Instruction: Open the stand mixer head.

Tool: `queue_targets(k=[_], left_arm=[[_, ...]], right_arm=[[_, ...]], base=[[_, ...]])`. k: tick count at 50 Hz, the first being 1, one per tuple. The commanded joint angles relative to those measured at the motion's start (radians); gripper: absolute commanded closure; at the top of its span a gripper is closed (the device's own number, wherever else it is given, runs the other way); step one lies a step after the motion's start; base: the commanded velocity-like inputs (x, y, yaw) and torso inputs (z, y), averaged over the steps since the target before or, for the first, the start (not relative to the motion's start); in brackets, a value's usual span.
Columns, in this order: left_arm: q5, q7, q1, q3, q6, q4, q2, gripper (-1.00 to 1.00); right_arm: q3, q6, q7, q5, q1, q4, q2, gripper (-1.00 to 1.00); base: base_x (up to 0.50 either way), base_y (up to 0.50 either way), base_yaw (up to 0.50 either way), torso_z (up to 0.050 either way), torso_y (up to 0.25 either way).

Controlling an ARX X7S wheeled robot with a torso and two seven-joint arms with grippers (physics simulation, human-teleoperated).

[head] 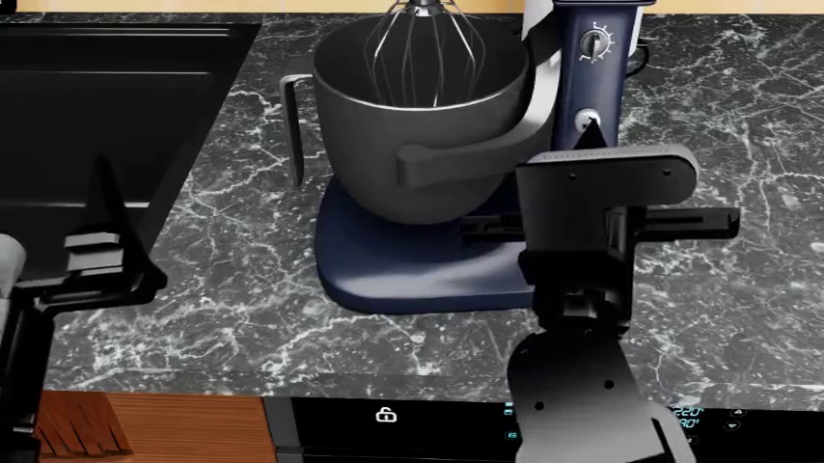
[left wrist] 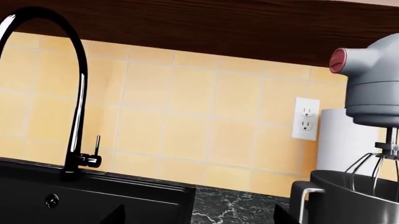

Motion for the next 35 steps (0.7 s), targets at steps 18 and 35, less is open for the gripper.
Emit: queue_targets(k=[18,35], left_arm=[[0.036,0.017,-0.015,0.008,0.080,-0.076,0.020,-1.00],[0.031,0.017,-0.018,0.009,0.103,-0.098,0.014,-1.00]], right_arm=[[-0.006,-0.027,-0.025,-0.010,0.029,0.054,-0.013,1.00],[-0.011,-0.049,-0.014,-0.008,0.038,0.094,-0.017,1.00]], base=[[0.00,0.00,0.00,0.000,0.000],[0.00,0.00,0.00,0.000,0.000]])
